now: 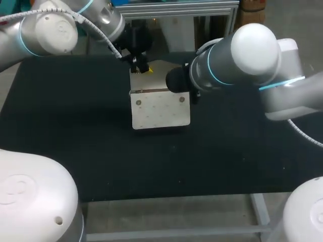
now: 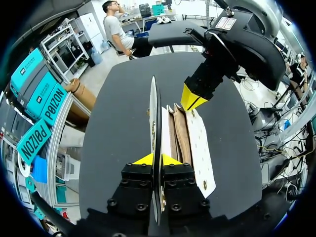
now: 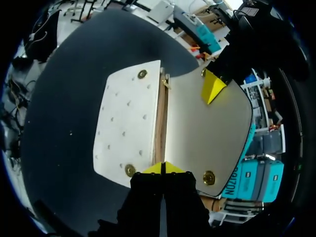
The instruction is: Pick up the bag, open it, inspect its contents, close it, and place it on the opposite side
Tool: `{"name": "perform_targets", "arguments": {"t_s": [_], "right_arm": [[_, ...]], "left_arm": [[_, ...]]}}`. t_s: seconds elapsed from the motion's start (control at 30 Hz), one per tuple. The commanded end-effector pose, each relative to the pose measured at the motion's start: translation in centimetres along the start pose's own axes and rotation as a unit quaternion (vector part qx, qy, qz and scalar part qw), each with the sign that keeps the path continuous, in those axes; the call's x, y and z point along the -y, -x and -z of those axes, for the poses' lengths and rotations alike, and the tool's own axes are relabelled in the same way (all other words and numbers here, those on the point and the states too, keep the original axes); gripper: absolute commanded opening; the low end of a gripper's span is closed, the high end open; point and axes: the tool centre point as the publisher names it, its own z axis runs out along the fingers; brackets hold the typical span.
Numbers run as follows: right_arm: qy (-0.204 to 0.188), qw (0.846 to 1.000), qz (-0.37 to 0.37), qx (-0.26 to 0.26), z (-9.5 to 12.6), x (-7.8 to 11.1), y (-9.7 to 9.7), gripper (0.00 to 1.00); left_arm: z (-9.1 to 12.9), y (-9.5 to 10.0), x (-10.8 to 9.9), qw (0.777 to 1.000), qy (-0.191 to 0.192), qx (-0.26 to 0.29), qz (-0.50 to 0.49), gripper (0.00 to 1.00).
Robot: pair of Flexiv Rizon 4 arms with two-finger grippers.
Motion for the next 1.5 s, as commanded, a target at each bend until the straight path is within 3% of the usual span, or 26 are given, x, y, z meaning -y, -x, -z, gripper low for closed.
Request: {"name": "perform_targets", "arguments": {"t_s": [0.03, 0.43, 0.77, 1.2, 1.5], "right_arm": [[0.002, 1.000, 0.001, -0.011, -1.8, -0.7, 0.7, 0.00], [-0.007, 0.999, 0.011, -0.032, -4.1, -1.6, 0.7, 0.00], [-0.013, 0.998, 0.018, -0.053, -4.8, -2.0, -0.9, 0.00], [-0.020, 0.997, 0.009, -0.068, -5.0, -1.3, -2.4, 0.00], [-0.018, 0.996, 0.006, -0.088, -6.2, -1.1, -2.4, 0.00]], "left_arm": [[0.0, 0.2, -0.2, 1.000, -0.008, -0.003, 0.001, 0.00], [0.2, 0.6, -0.3, 1.000, -0.030, -0.003, 0.010, 0.00], [0.3, 0.7, -0.5, 0.998, -0.044, 0.012, 0.033, 0.00], [1.0, 0.7, -0.6, 0.997, -0.056, 0.026, 0.046, 0.00], [1.1, 0.0, -0.3, 0.997, -0.067, 0.017, 0.030, 0.00]]}}
